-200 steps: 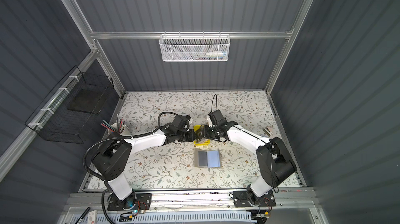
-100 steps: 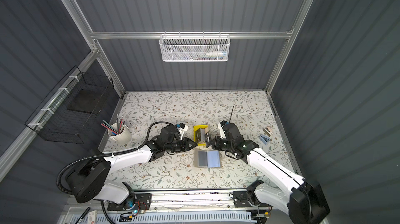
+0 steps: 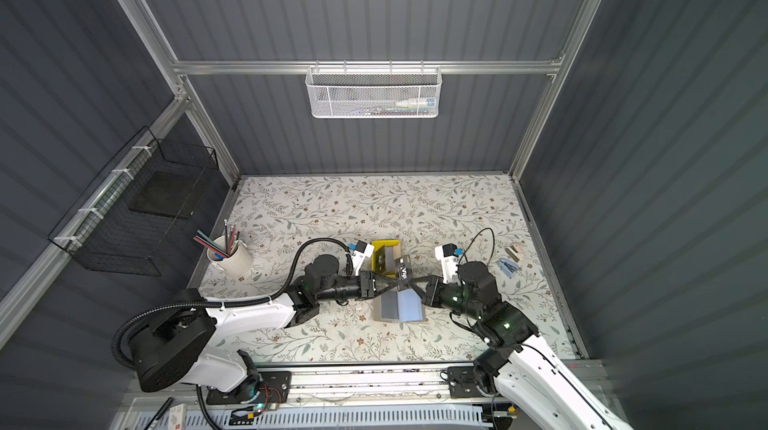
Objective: Put the credit cards into the card holder
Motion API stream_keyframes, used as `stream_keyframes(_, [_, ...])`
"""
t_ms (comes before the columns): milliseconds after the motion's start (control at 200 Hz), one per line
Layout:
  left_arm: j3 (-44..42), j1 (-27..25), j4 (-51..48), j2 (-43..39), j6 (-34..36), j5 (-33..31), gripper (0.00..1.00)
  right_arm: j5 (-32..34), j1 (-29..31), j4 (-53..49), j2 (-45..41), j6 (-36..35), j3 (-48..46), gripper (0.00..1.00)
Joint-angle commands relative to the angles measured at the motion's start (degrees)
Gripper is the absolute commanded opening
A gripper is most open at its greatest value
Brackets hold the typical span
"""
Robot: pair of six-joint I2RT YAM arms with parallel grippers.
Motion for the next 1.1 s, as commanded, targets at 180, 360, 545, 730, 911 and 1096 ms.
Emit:
stream_keyframes(180, [-1.0, -0.5, 10.6, 1.4, -5.4, 2.3, 0.27, -4.9, 0.2, 4.5, -1.1, 4.7, -3.3, 0.05])
stream_keyframes(360, [-1.8, -0.6, 11.2, 0.9, -5.5, 1.8, 0.23, -3.5, 0.2, 5.8, -1.0, 6.2, -4.4, 0.06])
stream_keyframes(545, [-2.1, -0.6, 12.9, 1.0, -5.6, 2.7, 0.2, -3.5, 0.1, 7.6, -0.1, 7.1, -5.9, 0.06])
stream_keyframes(730, [-3.1, -0.6, 13.3, 0.5, -5.4, 2.2, 0.15, -2.0, 0.1, 5.4, -0.1, 6.4, -6.2, 0.11])
stream_keyframes(911, [-3.5, -0.6, 12.3, 0.1, -5.3, 1.6, 0.09, -1.6, 0.2, 4.3, -0.1, 5.7, -6.8, 0.14])
stream_keyframes(1096, [-3.6, -0.6, 10.3, -0.2, -4.7, 1.0, 0.05, -1.5, 0.2, 3.9, -0.4, 5.5, -7.2, 0.21])
